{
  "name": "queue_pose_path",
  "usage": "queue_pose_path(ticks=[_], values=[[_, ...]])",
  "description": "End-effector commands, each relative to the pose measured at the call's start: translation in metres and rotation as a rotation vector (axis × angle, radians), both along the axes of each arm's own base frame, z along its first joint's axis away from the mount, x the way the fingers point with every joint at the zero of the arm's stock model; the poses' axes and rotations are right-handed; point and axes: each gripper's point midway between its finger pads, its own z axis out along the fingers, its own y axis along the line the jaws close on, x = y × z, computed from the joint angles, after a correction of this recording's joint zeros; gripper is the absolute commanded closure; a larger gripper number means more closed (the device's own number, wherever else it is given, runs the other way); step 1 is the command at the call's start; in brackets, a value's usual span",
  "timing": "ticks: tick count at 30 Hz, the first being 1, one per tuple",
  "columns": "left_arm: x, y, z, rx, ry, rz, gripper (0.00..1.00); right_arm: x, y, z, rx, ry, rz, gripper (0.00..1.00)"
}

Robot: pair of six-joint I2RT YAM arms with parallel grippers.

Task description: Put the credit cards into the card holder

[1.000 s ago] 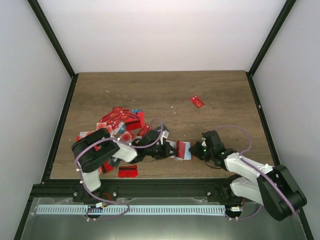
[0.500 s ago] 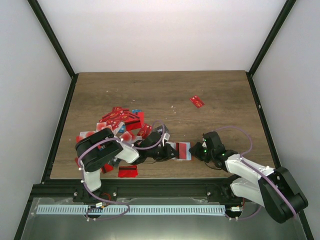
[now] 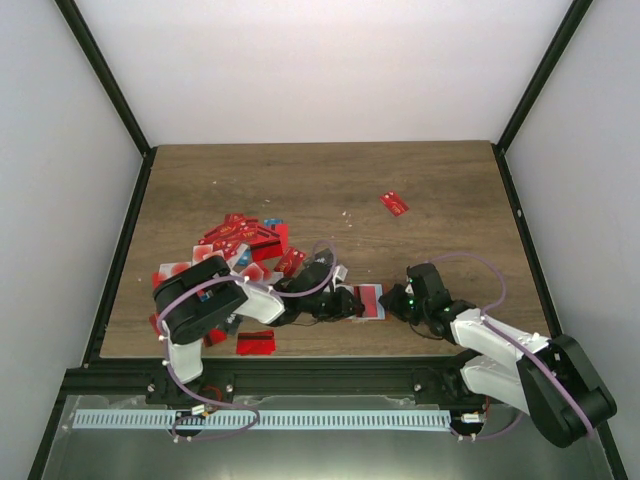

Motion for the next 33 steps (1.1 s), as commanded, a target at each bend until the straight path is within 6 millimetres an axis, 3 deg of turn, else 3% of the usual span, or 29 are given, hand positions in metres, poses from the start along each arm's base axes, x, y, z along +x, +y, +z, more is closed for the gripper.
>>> queue_pose_path(ticks=[1, 6, 18, 33], values=[[0.002, 0.003, -0.006, 0.078, -0.054, -0.006, 0.75, -0.021, 0.0, -0.015, -0.009, 0.082, 0.033, 0.85], [0.007, 0.013, -0.007, 0.166, -0.105, -0.001, 0.67, -0.021, 0.0, -0.014, -0.012, 0.076, 0.037, 0.85], [0.017, 0.023, -0.007, 0.312, -0.175, -0.026, 0.62, -0.018, 0.0, -0.009, -0.015, 0.06, 0.041, 0.85], [0.023, 0.026, -0.014, 0.433, -0.237, -0.059, 0.63, -0.013, -0.006, -0.002, -0.068, 0.04, 0.031, 0.85]])
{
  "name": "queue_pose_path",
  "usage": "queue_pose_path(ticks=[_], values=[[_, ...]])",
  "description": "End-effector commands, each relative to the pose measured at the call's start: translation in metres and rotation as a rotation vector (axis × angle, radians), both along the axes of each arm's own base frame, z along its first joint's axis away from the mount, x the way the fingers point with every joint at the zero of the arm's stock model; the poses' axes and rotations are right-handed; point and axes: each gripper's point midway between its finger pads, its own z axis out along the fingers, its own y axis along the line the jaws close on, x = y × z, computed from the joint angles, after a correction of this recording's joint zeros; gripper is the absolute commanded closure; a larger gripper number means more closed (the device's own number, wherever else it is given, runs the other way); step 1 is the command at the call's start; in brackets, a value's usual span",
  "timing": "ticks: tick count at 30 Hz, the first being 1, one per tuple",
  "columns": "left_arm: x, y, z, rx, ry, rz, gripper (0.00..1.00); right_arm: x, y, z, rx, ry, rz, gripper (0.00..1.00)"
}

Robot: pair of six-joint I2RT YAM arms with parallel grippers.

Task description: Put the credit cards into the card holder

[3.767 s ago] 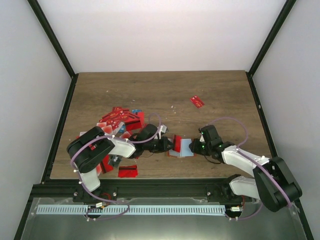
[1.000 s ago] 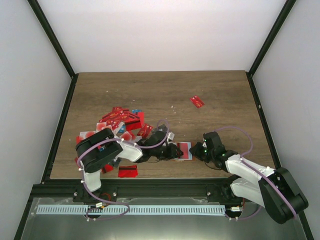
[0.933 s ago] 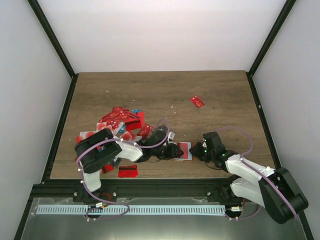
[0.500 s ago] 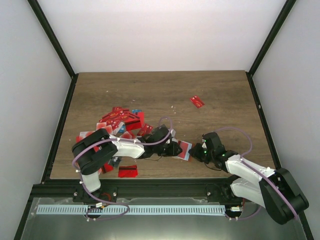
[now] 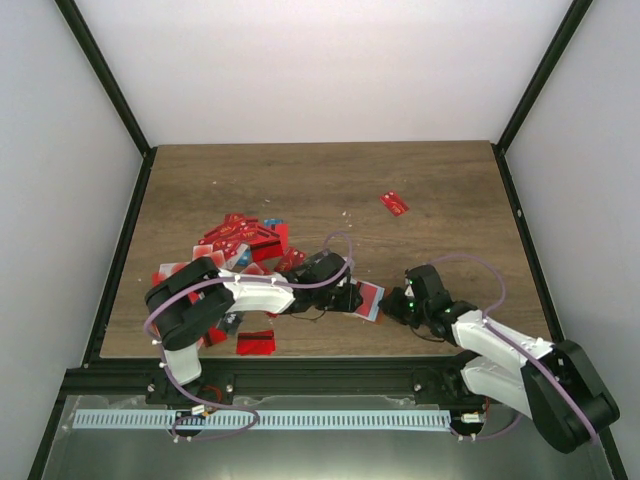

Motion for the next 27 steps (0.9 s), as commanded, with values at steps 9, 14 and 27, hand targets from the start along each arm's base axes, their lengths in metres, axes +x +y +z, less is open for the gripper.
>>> queue_pose_path(ticks=[9, 14, 27], values=[[0.004, 0.013, -0.016, 0.137, -0.033, -0.018, 0.66, -0.004, -0.011, -0.001, -0.08, 0.009, -0.002, 0.87], [0.005, 0.009, -0.015, 0.156, -0.043, -0.041, 0.66, -0.004, -0.005, -0.007, -0.064, 0.028, 0.019, 0.88], [-0.003, -0.007, -0.014, 0.165, -0.049, -0.102, 0.75, 0.003, 0.003, -0.007, -0.051, 0.025, 0.043, 0.9]])
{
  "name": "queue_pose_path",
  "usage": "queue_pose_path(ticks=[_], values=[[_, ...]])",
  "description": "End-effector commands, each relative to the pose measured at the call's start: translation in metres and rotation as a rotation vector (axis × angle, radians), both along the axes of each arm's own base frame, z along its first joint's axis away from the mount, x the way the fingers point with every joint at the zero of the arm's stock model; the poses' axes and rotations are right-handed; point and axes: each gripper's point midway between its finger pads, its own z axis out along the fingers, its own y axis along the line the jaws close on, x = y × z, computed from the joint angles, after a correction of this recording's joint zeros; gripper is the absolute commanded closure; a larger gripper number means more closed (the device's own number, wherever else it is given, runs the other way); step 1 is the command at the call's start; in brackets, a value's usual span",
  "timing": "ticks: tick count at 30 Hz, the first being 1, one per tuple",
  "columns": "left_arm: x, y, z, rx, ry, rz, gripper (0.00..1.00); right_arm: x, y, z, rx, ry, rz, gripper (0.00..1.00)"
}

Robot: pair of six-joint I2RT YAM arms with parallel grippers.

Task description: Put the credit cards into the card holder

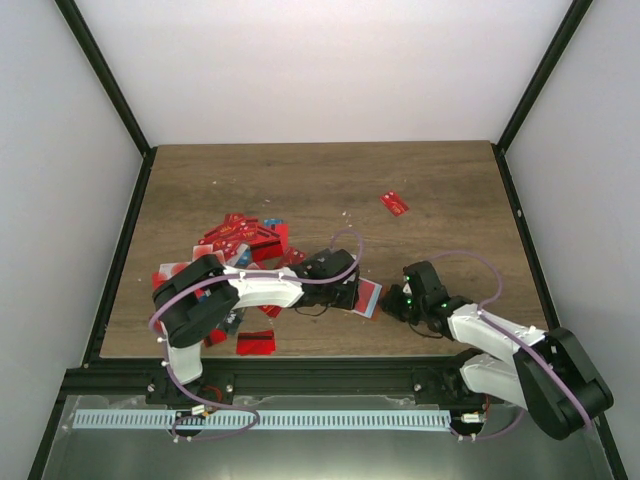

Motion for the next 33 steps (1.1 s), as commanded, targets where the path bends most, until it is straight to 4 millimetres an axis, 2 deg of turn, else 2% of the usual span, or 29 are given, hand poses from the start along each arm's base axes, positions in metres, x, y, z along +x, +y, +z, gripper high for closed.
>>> queue_pose_path(ticks=[1, 7, 13, 19, 26, 33], values=[[-0.014, -0.012, -0.009, 0.011, 0.023, -0.062, 0.75, -0.004, 0.002, -0.003, -0.018, 0.021, 0.027, 0.9], [-0.019, -0.025, -0.006, -0.022, 0.044, -0.092, 0.75, -0.003, 0.002, -0.002, -0.019, 0.018, 0.028, 0.9], [-0.028, -0.038, -0.001, -0.075, 0.071, -0.13, 0.71, -0.001, 0.002, -0.002, -0.021, 0.014, 0.027, 0.9], [-0.032, -0.044, 0.004, -0.108, 0.081, -0.161, 0.7, 0.001, 0.004, 0.001, -0.023, 0.004, 0.038, 0.89], [-0.021, -0.021, 0.019, -0.049, 0.009, -0.102, 0.49, 0.008, 0.0, 0.005, -0.078, -0.018, 0.05, 0.89], [-0.025, -0.013, 0.04, -0.067, -0.009, -0.13, 0.29, 0.019, -0.003, 0.015, -0.123, -0.051, 0.051, 0.85]])
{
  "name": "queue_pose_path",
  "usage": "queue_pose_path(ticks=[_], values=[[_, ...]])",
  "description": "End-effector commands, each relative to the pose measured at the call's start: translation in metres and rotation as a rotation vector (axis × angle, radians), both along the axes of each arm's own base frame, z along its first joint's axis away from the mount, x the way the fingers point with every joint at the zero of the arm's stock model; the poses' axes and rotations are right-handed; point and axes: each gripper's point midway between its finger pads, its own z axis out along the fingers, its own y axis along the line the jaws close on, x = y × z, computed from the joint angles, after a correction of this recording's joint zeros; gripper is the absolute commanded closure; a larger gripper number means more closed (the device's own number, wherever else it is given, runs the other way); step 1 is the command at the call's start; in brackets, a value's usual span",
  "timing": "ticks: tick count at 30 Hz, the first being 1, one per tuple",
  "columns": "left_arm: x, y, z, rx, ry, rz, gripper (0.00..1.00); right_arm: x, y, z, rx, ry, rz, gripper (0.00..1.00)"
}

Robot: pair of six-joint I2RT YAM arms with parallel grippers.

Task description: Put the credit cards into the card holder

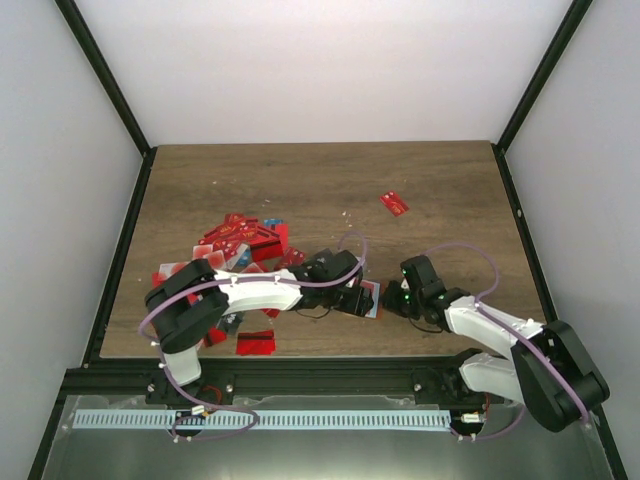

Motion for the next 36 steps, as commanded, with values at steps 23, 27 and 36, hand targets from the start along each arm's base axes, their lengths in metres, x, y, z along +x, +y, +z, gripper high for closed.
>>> queue_pose_path(ticks=[23, 27, 36], values=[[0.017, 0.0, 0.021, 0.005, -0.052, -0.074, 0.78, 0.008, 0.031, 0.052, 0.118, -0.123, 0.16, 0.76], [0.027, 0.014, 0.011, 0.062, -0.071, -0.021, 0.8, 0.008, 0.031, 0.049, 0.116, -0.116, 0.162, 0.76], [0.031, 0.023, 0.005, 0.061, -0.101, 0.009, 0.93, 0.004, 0.037, 0.042, 0.154, -0.096, 0.186, 0.69]])
